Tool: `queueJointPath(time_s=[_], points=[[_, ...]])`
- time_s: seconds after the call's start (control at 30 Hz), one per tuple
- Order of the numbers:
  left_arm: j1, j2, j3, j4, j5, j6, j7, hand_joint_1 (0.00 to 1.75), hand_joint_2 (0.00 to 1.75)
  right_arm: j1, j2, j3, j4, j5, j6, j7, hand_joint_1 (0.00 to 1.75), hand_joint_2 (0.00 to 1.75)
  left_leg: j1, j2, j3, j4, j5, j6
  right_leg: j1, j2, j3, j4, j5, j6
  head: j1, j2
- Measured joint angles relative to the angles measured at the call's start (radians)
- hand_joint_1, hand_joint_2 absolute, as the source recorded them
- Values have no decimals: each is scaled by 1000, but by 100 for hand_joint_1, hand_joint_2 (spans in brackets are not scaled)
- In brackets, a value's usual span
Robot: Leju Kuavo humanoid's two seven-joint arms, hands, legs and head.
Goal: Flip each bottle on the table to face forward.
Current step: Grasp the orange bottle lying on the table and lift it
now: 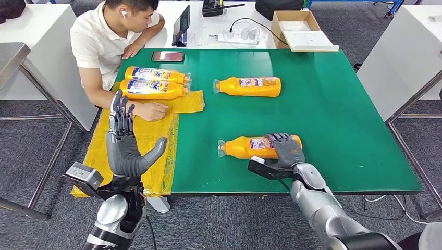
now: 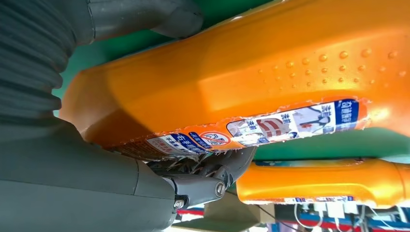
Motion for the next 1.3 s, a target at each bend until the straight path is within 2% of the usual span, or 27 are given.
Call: queueJointPath(time_s=[0.13, 0.67, 0.73, 0.83, 0.9, 0.97, 1.1, 1.2, 1.3], points=[[0, 0, 0, 0, 8, -8, 2, 0, 175, -4, -4, 0, 0, 6, 13, 30, 175, 175, 0, -1, 1, 0, 0, 0, 0, 0, 1, 0, 0, 0, 0, 0], [0, 0, 0, 9, 38, -37, 31, 0, 175, -5, -5, 1, 0, 4, -11, -6, 175, 175, 0, -2, 1, 0, 0, 0, 0, 0, 2, 0, 0, 0, 0, 0], [0, 0, 0, 10, 46, -40, 44, 0, 175, -2, -1, 0, 0, -28, -38, -55, 175, 175, 0, -2, 1, 0, 0, 0, 0, 0, 2, 0, 0, 0, 0, 0], [8, -1, 2, 19, 84, -31, 102, 0, 175, 18, 19, -16, -19, -166, -82, -220, 175, 175, 0, 0, -1, 0, 0, 0, 0, 1, 1, 1, 0, 0, 0, 0], [19, -5, 3, 35, 136, -32, 155, 0, 175, 51, 50, -29, -71, -283, -81, -321, 175, 175, 0, 3, -2, 0, 0, 0, 0, 3, -1, 1, 0, 0, 0, 0], [34, -12, 3, 64, 204, -47, 200, 0, 175, 101, 87, -25, -172, -397, -60, -362, 175, 175, 0, 3, -4, 0, 0, 0, 0, 3, -4, 1, 0, 0, 0, 0], [64, -22, -1, 141, 327, -79, 244, 0, 175, 195, 135, 43, -435, -582, -37, -335, 175, 175, 1, 0, -10, 0, 0, 0, 0, 3, -9, 2, 0, 0, 0, 0], [67, -27, -7, 212, 410, -86, 269, 0, 175, 229, 142, 118, -596, -657, -50, -317, 175, 175, 1, 1, -11, 0, 0, 0, 0, 3, -10, 1, 0, 0, 0, 0], [63, -30, -12, 277, 474, -106, 266, 0, 175, 244, 146, 186, -694, -698, -58, -316, 175, 175, 0, 2, -12, 0, 0, 0, -1, 3, -11, 1, 0, 0, 0, 0]])
